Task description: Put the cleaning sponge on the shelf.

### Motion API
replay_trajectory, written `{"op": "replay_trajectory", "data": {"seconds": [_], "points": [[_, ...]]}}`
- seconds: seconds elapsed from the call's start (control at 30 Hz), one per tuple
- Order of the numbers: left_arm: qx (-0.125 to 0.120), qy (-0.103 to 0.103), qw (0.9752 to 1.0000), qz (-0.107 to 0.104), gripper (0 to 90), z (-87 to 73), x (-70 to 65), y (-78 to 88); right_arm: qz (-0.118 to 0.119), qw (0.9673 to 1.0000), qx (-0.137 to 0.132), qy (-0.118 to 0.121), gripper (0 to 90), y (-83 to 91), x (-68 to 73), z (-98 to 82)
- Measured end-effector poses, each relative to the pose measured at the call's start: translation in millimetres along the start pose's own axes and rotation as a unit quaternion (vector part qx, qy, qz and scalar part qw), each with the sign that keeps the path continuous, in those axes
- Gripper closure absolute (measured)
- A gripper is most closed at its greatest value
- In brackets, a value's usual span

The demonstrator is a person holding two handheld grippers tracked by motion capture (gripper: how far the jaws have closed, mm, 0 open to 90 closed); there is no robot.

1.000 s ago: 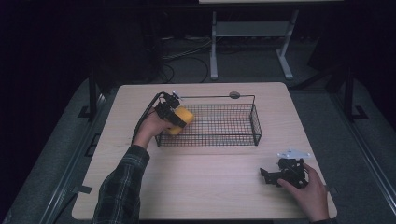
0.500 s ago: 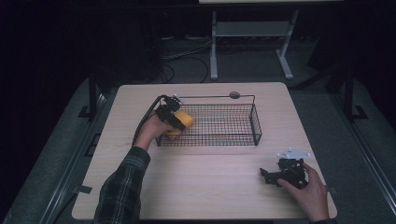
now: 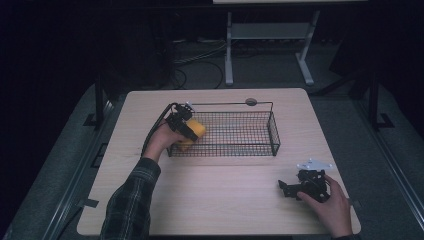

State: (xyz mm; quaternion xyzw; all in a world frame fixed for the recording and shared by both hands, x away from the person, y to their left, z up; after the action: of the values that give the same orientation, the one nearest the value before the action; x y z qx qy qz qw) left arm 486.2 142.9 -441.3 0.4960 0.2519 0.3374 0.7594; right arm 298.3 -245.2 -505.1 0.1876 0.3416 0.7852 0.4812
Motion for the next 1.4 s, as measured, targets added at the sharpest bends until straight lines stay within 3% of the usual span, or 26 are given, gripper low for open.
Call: {"op": "replay_trajectory", "data": {"seconds": [0.4, 0.73, 1.13, 1.4], "points": [[0.004, -0.002, 1.0000, 0.003, 17.0, 0.0, 0.1, 1.0, 0.000, 1.0000, 0.000, 0.000, 0.0, 0.0, 0.0, 0.0], [-0.012, -0.005, 0.9999, 0.000, 16.8, 1.5, -1.0, 10.9, 0.000, 1.0000, 0.000, 0.000, 0.0, 0.0, 0.0, 0.0], [-0.049, -0.003, 0.9988, -0.005, 16.9, -6.6, -2.9, 40.0, 0.000, 1.0000, 0.000, 0.000, 0.0, 0.0, 0.0, 0.0], [-0.075, 0.007, 0.9971, 0.001, 16.9, -25.2, 0.4, 60.2, 0.000, 1.0000, 0.000, -0.001, 0.0, 0.1, 0.0, -0.1]]}}
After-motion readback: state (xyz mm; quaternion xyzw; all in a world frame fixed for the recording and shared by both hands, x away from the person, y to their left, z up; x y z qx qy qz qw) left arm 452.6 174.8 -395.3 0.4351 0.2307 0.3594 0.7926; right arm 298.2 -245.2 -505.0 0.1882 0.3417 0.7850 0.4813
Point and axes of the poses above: each handheld gripper's, and its own axes: y roughly backward along the jaws, z roughly out of its top, x roughly to its left, the point moved 3 cm from there along -y, roughly forward along the jaws, and after that the axes turned 5 degrees about y, right-handed, at the moved point
